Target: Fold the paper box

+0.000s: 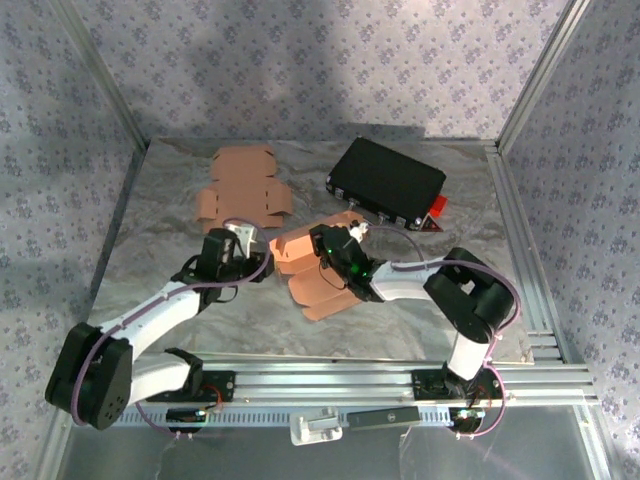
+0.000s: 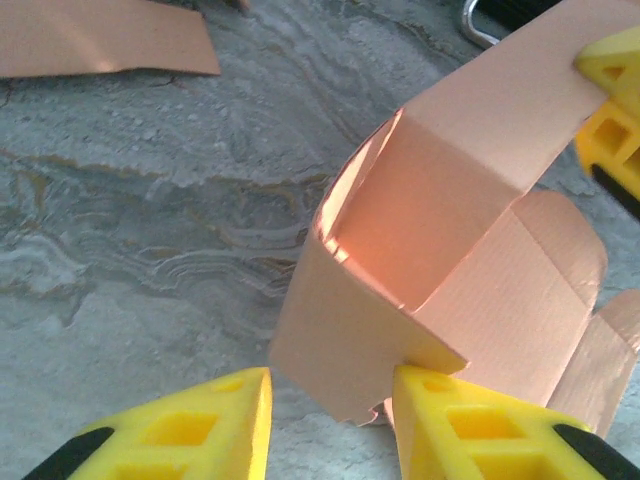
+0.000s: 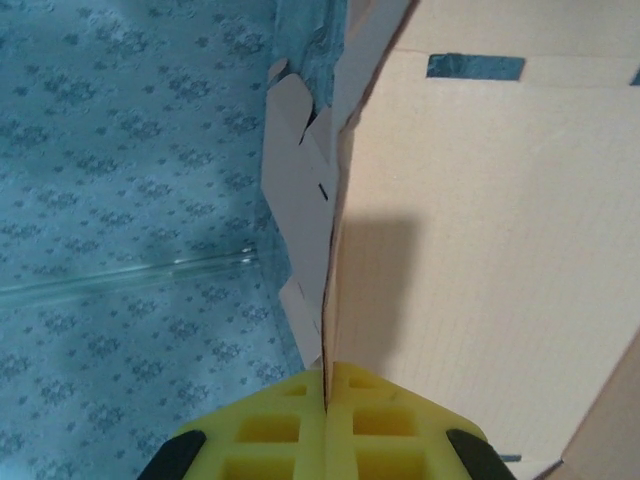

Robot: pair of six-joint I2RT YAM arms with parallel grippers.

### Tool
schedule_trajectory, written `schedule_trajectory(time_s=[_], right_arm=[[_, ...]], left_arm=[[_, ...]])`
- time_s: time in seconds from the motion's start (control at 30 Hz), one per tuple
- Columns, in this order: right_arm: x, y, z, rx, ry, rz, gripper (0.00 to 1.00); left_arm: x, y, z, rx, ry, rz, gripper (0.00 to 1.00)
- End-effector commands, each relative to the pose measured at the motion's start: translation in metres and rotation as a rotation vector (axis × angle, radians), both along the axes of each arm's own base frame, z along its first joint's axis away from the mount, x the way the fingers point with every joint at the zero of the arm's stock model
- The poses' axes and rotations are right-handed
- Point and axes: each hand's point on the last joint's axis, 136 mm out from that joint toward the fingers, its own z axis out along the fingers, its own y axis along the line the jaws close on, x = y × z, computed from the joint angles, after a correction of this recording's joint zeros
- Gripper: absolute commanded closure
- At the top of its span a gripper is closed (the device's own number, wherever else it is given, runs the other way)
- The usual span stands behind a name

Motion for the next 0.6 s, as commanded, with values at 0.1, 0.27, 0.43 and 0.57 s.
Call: schedule_trajectory(time_s=[0.1,0.27,0.43,0.57], right_arm=[[-0.002,-0.003,0.003,-0.018,-0.122,0.032,1.00],[-0.003,-0.001,-0.003,-0.005,-0.160,0.066,1.00],[-0.004,-0.003,-0.011,0.011,-0.171,0.078,1.00],[-0.004,-0.004,-0.011,0.011,-0.168,0.082,1.00]], left_arm=[[0.006,0.011,-0.001,-0.015,-0.033,0.058,0.59],[0.008,0.008,-0.015,-0.014,-0.002,0.040,0.63],[0.011,0.000,-0.025,-0.016,0.022,0.005,0.65],[0.009,-0.007,-0.025,-0.016,0.006,-0.024,0.65]])
